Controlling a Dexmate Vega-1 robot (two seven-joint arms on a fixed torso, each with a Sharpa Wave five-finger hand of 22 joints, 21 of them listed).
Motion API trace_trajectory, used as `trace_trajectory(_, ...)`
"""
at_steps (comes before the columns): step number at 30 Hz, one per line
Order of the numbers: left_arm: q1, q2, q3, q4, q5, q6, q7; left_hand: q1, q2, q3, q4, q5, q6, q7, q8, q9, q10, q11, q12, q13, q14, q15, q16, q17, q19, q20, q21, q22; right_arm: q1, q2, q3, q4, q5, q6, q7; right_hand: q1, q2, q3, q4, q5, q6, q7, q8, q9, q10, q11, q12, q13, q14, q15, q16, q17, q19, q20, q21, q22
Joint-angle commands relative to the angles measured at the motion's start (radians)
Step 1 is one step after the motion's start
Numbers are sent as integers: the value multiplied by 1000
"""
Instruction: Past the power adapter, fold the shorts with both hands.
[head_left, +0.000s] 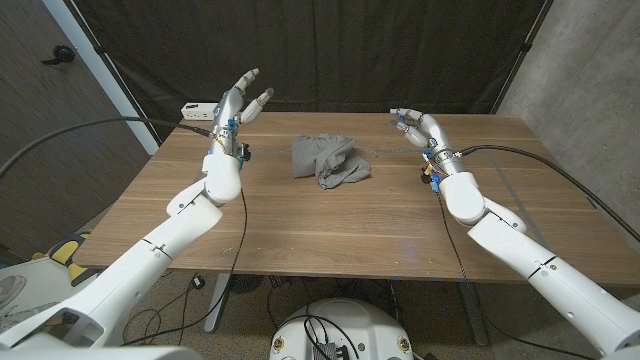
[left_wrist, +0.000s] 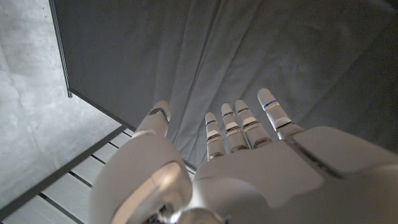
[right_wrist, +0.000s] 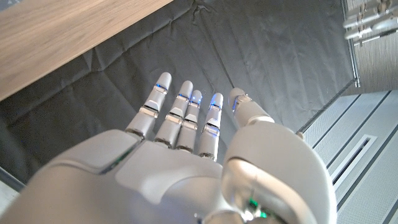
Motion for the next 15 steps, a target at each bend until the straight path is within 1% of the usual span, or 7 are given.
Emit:
trace_trajectory(1,31,-14,-65,17,-266,-54,-132,-3,7,-7,1,3,-9,16,0,-1,-2,20,6,3,-6,9,6,2,-14,5,-6,4,-29,16,15,-8,50,10,-10,1,10,-10,2,-3,-8,3,-3,2,-10,1,-5,0,-7,-12,5,5,-4,1,-6,2)
trace_trajectory(4,37,-6,-71,20,-308,-64,-160,-9,8,-13,3,4,-18,20,-1,-1,-11,31,5,3,-18,19,4,3,-25,7,-11,5,-42,15,21,-13,76,19,1,-1,10,-12,3,-3,-13,3,-4,3,-16,3,-6,0,-8,-10,6,5,-7,2,-7,2)
trace_trajectory(6,41,-7,-76,29,-346,-84,-181,-14,8,-17,5,4,-26,23,-2,-1,-15,32,5,3,-28,24,2,3,-30,6,-13,6,-51,18,25,-20,87,13,-3,-3,10,-14,3,-3,-18,2,-5,3,-20,6,-7,0,-12,-10,5,6,-8,4,-8,2)
trace_trajectory(9,48,-10,-83,38,-402,-105,-213,-31,11,-27,12,5,-43,29,-1,-1,-31,46,4,3,-50,43,-1,3,-53,14,-24,7,-65,26,33,-17,121,33,5,-7,9,-19,5,-3,-34,1,-9,3,-37,3,-11,0,-18,-6,5,7,-11,11,-9,2)
trace_trajectory(10,50,-8,-84,40,-418,-110,-224,-34,12,-28,13,5,-45,32,0,-1,-34,52,4,3,-54,47,-1,3,-58,17,-26,8,-70,26,38,-22,134,28,7,-11,7,-22,6,-3,-40,0,-10,3,-43,8,-12,0,-22,-2,3,7,-12,12,-10,2)
trace_trajectory(12,53,-8,-86,46,-450,-120,-244,-42,16,-31,18,5,-48,35,0,-2,-40,58,4,3,-61,52,-1,4,-67,19,-30,8,-78,20,37,-29,118,24,-5,-16,6,-26,8,-3,-51,1,-11,3,-51,6,-13,0,-29,-2,2,8,-15,20,-12,3)
trace_trajectory(15,53,-4,-87,54,-491,-130,-273,-56,20,-37,26,5,-57,38,0,-2,-49,67,4,4,-74,60,-2,4,-73,20,-34,9,-85,16,45,-34,145,18,10,-27,4,-33,14,-3,-61,1,-11,3,-57,12,-12,0,-34,3,1,9,-19,24,-14,3)
